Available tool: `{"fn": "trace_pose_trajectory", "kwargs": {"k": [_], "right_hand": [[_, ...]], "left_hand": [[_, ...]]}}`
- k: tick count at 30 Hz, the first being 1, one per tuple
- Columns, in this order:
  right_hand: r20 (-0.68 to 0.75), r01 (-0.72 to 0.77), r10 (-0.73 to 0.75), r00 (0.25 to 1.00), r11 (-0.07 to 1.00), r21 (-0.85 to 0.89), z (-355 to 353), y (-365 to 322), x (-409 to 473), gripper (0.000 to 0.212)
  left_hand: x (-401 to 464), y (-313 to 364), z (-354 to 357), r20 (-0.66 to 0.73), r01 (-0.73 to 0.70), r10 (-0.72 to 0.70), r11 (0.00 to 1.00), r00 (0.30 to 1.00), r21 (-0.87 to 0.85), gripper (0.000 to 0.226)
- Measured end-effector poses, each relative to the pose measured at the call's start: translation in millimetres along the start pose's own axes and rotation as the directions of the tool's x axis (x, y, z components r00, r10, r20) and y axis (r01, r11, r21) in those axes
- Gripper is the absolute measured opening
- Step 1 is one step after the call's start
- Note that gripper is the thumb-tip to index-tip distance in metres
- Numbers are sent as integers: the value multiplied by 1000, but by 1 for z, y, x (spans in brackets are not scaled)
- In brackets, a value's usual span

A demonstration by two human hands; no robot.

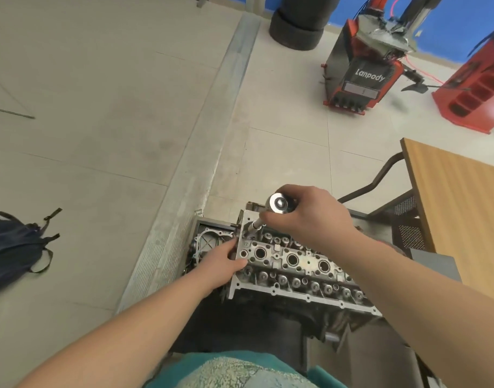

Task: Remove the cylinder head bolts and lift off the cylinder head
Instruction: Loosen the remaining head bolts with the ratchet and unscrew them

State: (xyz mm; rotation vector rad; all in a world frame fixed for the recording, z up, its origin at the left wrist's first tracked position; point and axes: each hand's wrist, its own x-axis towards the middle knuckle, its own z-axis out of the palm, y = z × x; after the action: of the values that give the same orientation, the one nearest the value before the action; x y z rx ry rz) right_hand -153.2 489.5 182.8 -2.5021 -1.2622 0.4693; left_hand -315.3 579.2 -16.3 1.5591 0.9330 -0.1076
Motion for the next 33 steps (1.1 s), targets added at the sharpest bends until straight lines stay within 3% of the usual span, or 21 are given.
{"fn": "trace_pose_trajectory", "kwargs": {"k": [8, 12, 18, 29, 33], "right_hand": [[-5, -41, 41, 999, 998, -47, 8, -12, 4, 40], [79, -97, 86, 993, 984, 146, 9, -19, 7, 34], [116, -120, 100, 988, 976, 183, 11, -24, 8, 42], [155, -80, 67, 986, 994, 78, 3, -21, 6, 40], [182, 8, -7, 983, 1000, -6, 6, -25, 11, 37]], "left_hand": [[0, 0, -1, 11, -2, 2, 1000, 1000, 4, 72], [1, 0, -1, 4, -2, 2, 1000, 1000, 18, 73], [1, -2, 0, -6, -6, 6, 1000, 1000, 9, 74], [3, -5, -3, 5, -20, 20, 1000, 1000, 3, 72], [3, -5, -2, 12, -20, 20, 1000, 1000, -2, 73]]}}
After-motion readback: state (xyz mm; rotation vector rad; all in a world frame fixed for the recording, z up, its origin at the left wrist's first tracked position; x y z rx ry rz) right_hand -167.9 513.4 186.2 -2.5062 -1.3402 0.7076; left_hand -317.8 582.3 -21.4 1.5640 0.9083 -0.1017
